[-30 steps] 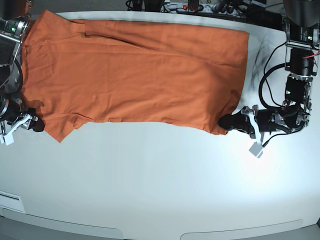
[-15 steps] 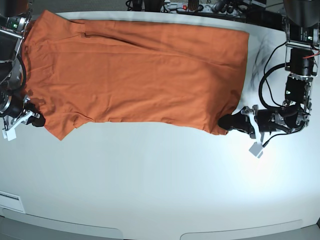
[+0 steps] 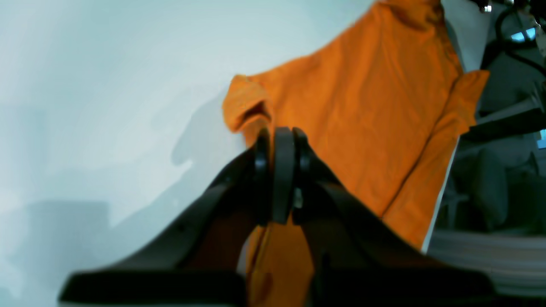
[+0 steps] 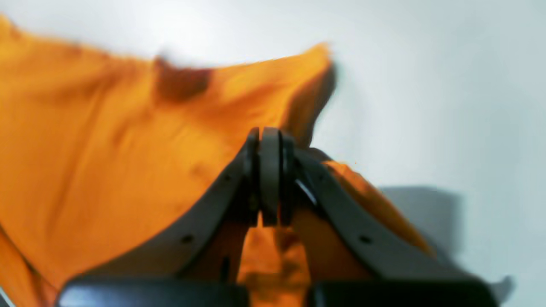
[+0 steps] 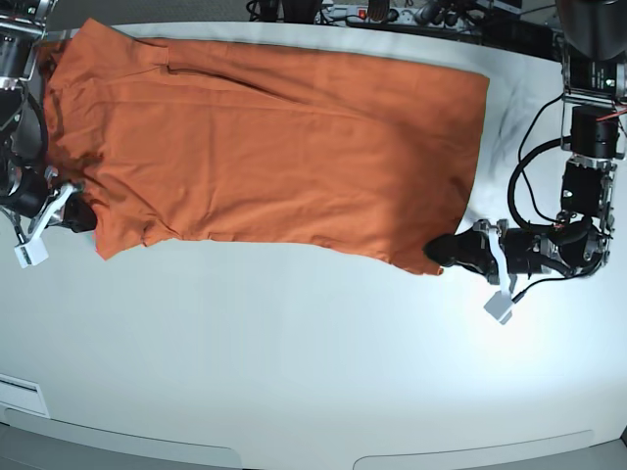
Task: Fold the T-shirt properly
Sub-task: 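Fold the grasped edge with both grippers over toward the first fold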
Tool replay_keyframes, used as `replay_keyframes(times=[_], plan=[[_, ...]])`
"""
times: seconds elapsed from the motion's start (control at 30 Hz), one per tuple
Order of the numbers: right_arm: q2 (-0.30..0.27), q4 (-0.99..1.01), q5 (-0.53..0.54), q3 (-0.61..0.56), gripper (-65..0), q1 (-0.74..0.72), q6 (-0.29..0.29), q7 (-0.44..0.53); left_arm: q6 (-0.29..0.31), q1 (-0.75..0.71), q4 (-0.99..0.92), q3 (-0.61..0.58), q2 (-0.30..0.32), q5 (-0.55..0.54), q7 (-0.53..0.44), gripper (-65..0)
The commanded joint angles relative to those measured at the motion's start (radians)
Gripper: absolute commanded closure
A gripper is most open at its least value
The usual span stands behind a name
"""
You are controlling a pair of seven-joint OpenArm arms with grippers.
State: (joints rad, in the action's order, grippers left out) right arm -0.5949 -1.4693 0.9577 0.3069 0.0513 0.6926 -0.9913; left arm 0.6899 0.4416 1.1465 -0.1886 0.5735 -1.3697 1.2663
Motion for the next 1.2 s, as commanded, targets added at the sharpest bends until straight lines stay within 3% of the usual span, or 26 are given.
replay_keyframes(times=[0.0, 0.17, 0.33, 0.6, 0.93, 1.0, 1.17], plan=[[-0.024, -0.055, 0.002, 0.016, 0.0, 0.01, 0.006, 0.04, 0.008, 0.012, 0.033, 0.008, 0.015, -0.027, 0.01, 0.0], [-0.024, -0.186, -0.066, 0.099, 0.0, 0.128, 0.006, 0.077, 0.008, -0.063, 0.12, 0.008, 0.051, -0.027, 0.014, 0.0], [-0.024, -0.2, -0.063, 0.221, 0.0, 0.196, 0.006, 0.082, 0.008, -0.098, 0.176, 0.008, 0.135, -0.027, 0.005, 0.0], [-0.038, -0.2, -0.039, 0.245, 0.0, 0.267, 0.006, 0.083, 0.008, -0.098, 0.177, 0.008, 0.237, -0.035, -0.039, 0.0], [-0.038, -0.2, -0.039, 0.245, 0.0, 0.267, 0.006, 0.106, 0.008, -0.097, 0.179, 0.008, 0.244, -0.114, 0.023, 0.0], [-0.04, -0.2, -0.039, 0.245, 0.0, 0.266, 0.006, 0.117, 0.008, -0.092, 0.179, 0.008, 0.243, -0.107, -0.011, 0.0], [-0.06, -0.201, -0.038, 0.245, 0.0, 0.264, 0.006, 0.128, 0.008, -0.073, 0.179, 0.008, 0.238, 0.08, -0.177, 0.0]])
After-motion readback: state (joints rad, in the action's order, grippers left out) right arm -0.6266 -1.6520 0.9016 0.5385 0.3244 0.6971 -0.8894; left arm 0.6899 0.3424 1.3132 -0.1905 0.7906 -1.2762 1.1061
